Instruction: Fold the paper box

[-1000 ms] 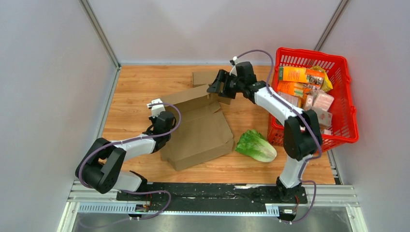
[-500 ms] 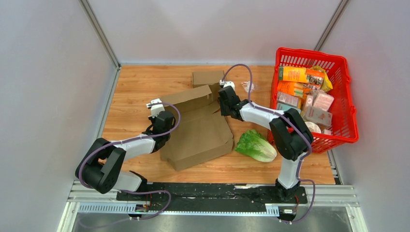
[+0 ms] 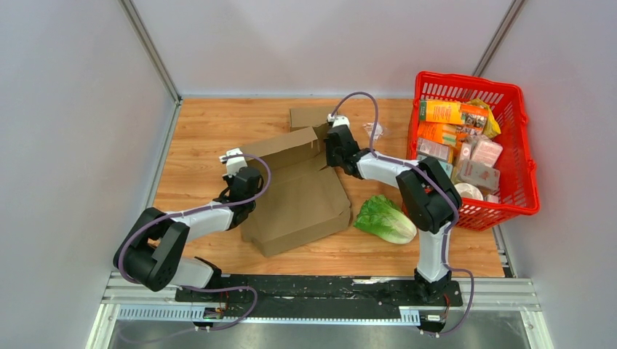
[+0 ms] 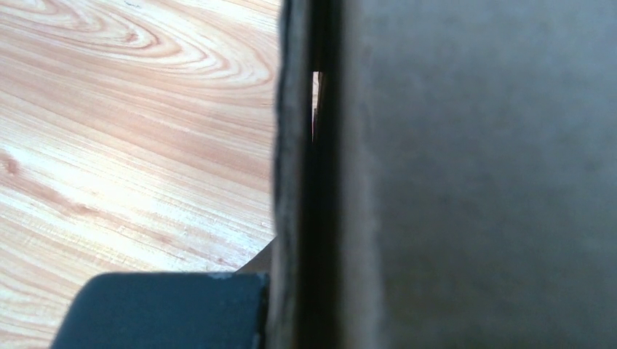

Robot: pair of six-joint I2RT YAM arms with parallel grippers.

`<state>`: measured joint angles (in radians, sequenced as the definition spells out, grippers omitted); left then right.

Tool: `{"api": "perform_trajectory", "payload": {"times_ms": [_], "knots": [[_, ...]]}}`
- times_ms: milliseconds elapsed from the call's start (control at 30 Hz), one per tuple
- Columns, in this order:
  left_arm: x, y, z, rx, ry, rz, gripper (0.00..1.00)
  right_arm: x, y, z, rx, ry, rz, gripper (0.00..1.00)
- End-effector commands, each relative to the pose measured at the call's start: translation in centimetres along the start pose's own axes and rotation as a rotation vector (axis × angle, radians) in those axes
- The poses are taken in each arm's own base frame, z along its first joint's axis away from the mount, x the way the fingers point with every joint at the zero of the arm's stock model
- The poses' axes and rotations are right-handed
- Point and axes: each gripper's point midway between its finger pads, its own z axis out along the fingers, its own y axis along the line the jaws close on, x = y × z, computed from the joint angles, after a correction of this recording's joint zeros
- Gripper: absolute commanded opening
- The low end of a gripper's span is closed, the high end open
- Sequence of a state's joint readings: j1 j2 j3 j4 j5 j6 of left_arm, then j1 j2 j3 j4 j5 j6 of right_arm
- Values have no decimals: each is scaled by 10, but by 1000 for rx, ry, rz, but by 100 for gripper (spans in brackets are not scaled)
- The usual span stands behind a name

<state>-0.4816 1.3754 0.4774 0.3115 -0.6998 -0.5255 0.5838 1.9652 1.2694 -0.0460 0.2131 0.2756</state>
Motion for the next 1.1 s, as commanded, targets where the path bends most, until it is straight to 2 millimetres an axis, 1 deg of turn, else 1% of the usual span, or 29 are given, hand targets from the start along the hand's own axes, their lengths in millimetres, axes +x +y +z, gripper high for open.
{"api": "perform_trajectory", "payload": {"times_ms": [0,33,67,100,167,200,233,267,300,333,367,400,433,467,500,533,600,633,700,733,767,867,900,933,967,1000,1067], "knots": [[2,-1,-1,16,7,-31,0,-14,27,-1,-134,-87,53,0],[3,-2,-1,17,9,-32,0,-10,28,-7,-150,-92,59,0],[3,-1,-1,15,10,-33,0,-9,37,-12,-193,-101,62,0],[4,-1,-1,16,12,-30,0,-17,45,-16,-228,-138,72,0],[4,-1,-1,17,13,-33,0,-16,55,-19,-278,-128,93,0],[3,-1,-1,14,12,-34,0,-10,55,-18,-270,-96,118,0],[4,-1,-2,14,13,-31,0,-9,54,-17,-262,-88,126,0],[3,0,-1,10,11,-31,0,-9,48,-18,-227,-95,130,0],[2,1,-2,8,11,-30,0,-4,40,-18,-186,-77,141,0],[1,1,-2,7,10,-33,0,-6,36,-20,-177,-85,141,0],[2,2,-2,5,11,-37,0,-7,36,-23,-224,-73,147,2],[1,3,-2,2,13,-45,0,-9,32,-31,-235,-83,159,12],[3,4,-1,-1,20,-64,0,-8,33,-36,-263,-75,164,19],[4,4,0,6,28,-75,0,-9,29,-39,-272,-74,167,29],[3,5,1,2,30,-85,0,-10,27,-45,-275,-77,163,48],[5,6,3,-4,35,-97,0,-10,26,-45,-280,-74,156,54],[6,3,4,12,43,-118,0,-11,30,-43,-324,-54,164,59],[8,3,6,10,48,-124,0,-11,30,-36,-324,-46,171,59],[7,0,7,19,45,-136,0,-15,31,-30,-331,-59,170,61],[8,-1,8,21,46,-133,0,-14,34,-24,-340,-60,176,62],[9,-2,8,29,48,-129,0,-15,37,-22,-353,-63,171,62],[10,-2,9,27,53,-106,0,-18,39,-9,-351,-73,151,63],[11,0,9,23,55,-99,0,-26,42,-8,-368,-106,142,61],[11,0,9,20,56,-99,0,-28,46,-7,-384,-115,131,56],[11,1,9,18,60,-96,0,-31,48,-3,-392,-121,127,42],[11,1,8,21,58,-96,0,-35,51,-2,-402,-133,120,37],[12,2,7,19,61,-98,0,-40,55,0,-407,-164,105,35]]}}
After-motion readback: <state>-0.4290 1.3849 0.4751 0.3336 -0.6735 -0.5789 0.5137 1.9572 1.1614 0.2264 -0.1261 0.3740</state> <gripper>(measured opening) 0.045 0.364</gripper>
